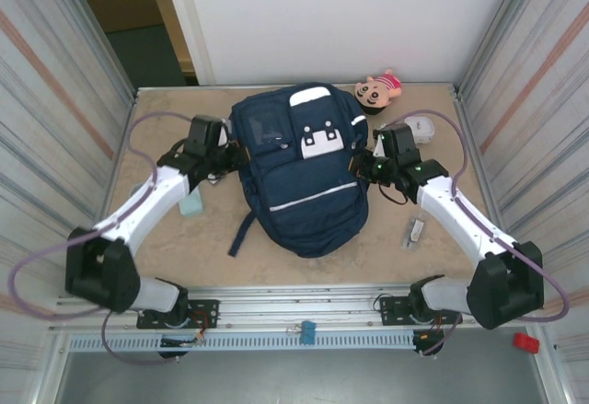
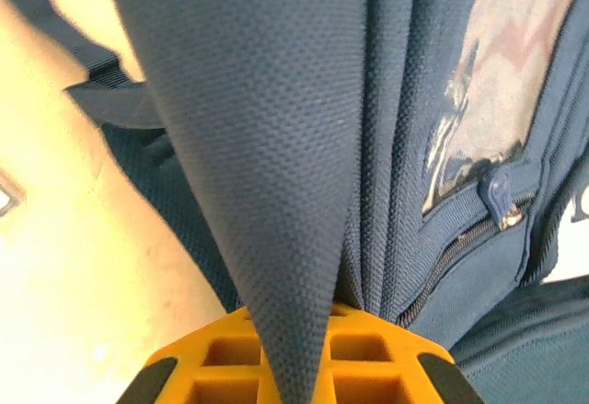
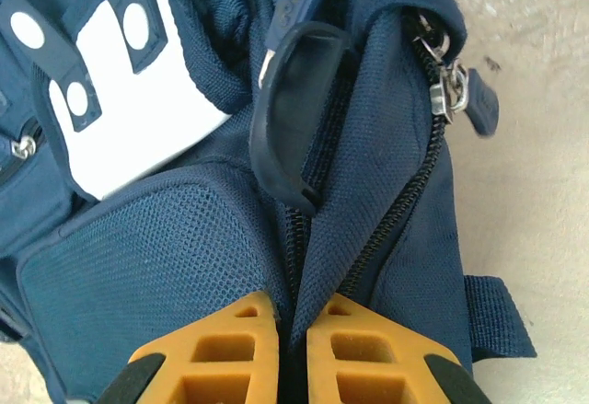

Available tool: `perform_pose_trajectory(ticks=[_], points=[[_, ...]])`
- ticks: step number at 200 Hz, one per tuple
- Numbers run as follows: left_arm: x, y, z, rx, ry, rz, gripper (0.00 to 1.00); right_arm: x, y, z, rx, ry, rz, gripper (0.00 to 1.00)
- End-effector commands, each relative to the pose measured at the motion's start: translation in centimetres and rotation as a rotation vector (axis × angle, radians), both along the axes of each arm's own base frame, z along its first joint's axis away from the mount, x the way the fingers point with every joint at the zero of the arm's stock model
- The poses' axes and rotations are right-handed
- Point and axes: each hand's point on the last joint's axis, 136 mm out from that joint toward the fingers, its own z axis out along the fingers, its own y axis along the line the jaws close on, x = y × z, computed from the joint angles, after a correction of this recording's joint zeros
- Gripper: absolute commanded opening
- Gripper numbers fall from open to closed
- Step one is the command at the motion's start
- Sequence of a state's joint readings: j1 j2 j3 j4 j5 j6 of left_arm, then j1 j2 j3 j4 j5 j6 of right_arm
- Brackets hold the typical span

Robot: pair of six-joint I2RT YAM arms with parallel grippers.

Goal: Pack the student bag

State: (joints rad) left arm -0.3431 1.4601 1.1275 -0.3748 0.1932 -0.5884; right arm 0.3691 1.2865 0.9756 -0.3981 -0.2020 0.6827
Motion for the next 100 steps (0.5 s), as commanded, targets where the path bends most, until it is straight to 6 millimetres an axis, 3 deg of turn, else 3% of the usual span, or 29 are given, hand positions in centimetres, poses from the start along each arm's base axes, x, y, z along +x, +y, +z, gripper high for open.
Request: perform_pose_trajectory(ticks=[1, 20, 31, 41, 49, 57, 69, 87, 100], points=[[3.0, -1.7, 0.4, -0.022, -0.031, -0.111, 0.02, 0.5, 1.7, -0.6, 0.115, 0.06, -0.082, 0.0], [4.7, -2.0, -1.8, 0.014, 0.003, -0.127, 0.05, 1.4, 1.8, -2.8, 0.117, 0.09, -0.125, 0.04], [5.5, -1.8, -3.4, 0.041, 0.03, -0.126, 0.13, 2.0, 1.8, -3.7, 0.1, 0.097, -0.138, 0.18], [6.1, -1.3, -4.4, 0.074, 0.052, -0.118, 0.27, 2.3, 1.6, -4.2, 0.077, 0.103, -0.144, 0.33], [6.5, -0.7, -4.5, 0.104, 0.047, -0.112, 0.44, 2.5, 1.1, -4.5, 0.044, 0.109, -0.15, 0.41], [6.6, -0.4, -4.1, 0.132, 0.031, -0.113, 0.59, 2.4, 0.4, -4.5, 0.01, 0.116, -0.156, 0.48], [6.4, 0.4, -2.6, 0.174, -0.012, -0.108, 0.7, 1.9, -0.8, -4.1, -0.027, 0.114, -0.161, 0.57], [5.1, 0.9, 0.5, 0.202, -0.103, -0.125, 0.73, 0.6, -2.5, -3.2, -0.058, 0.099, -0.159, 0.61], [3.7, 0.1, 2.6, 0.181, -0.183, -0.188, 0.72, -0.7, -3.6, -2.7, -0.061, 0.091, -0.156, 0.62]])
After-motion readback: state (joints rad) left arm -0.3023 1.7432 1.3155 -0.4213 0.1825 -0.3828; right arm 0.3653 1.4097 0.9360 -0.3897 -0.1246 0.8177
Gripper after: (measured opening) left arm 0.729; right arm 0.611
